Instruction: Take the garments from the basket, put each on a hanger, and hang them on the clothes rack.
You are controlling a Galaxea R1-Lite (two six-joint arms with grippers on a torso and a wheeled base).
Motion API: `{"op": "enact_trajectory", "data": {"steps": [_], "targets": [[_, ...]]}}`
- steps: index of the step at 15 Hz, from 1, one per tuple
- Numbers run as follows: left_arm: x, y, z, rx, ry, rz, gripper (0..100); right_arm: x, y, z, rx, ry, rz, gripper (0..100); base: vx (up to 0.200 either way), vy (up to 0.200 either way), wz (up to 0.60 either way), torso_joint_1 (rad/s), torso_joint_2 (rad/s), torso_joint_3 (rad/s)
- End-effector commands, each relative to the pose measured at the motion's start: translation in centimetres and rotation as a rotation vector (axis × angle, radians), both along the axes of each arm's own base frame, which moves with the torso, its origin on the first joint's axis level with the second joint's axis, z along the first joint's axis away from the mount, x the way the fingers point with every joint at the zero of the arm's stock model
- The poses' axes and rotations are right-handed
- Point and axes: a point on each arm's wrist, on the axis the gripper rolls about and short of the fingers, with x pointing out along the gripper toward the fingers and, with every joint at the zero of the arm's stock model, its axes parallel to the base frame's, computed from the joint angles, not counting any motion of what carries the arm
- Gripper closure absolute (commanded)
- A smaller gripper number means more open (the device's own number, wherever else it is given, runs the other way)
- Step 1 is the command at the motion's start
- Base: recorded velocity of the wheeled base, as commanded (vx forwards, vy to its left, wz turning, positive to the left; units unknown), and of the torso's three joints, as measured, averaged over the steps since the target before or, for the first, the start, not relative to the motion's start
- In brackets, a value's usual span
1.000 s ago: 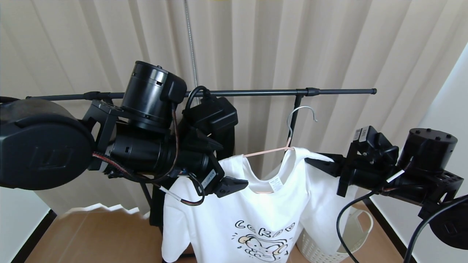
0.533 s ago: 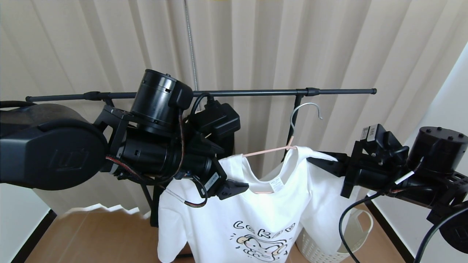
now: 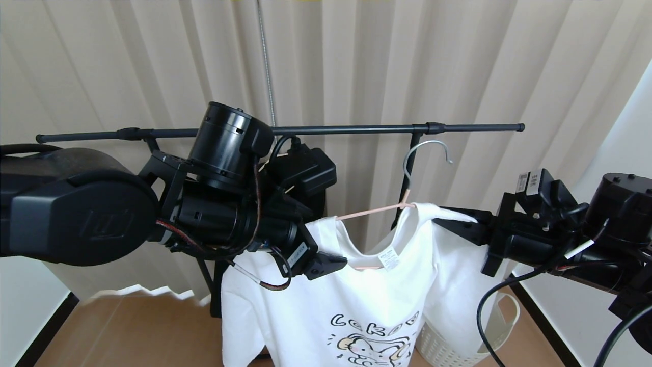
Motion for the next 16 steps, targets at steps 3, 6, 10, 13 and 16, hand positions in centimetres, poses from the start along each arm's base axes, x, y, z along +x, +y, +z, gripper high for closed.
{"op": "enact_trajectory", "data": {"steps": [3,6,10,13,16], "targets": [[0.03,-0.02,-0.05,-0.004,0.007,0.006,100,-0.20,0.10,0.23,0.003,-0.008,0.007,100,0.000,0.000,0.00,0.000,0.00,0.000],[-0.16,0.06,-0.06,-0.003,0.008,0.004,100,-0.19,0.10,0.23,0.003,-0.008,0.006,100,0.000,0.000,0.00,0.000,0.00,0.000],[-0.42,0.34,0.26,-0.008,0.001,0.009,100,-0.45,-0.01,0.31,-0.017,-0.037,0.006,100,0.000,0.000,0.00,0.000,0.00,0.000],[-0.46,0.37,0.27,-0.008,0.001,0.009,100,-0.44,-0.01,0.35,-0.019,-0.036,0.007,100,0.000,0.000,0.00,0.000,0.00,0.000],[-0.53,0.49,0.46,-0.011,-0.005,0.012,100,-0.46,-0.02,0.32,-0.020,-0.035,0.007,100,0.000,0.000,0.00,0.000,0.00,0.000]]}}
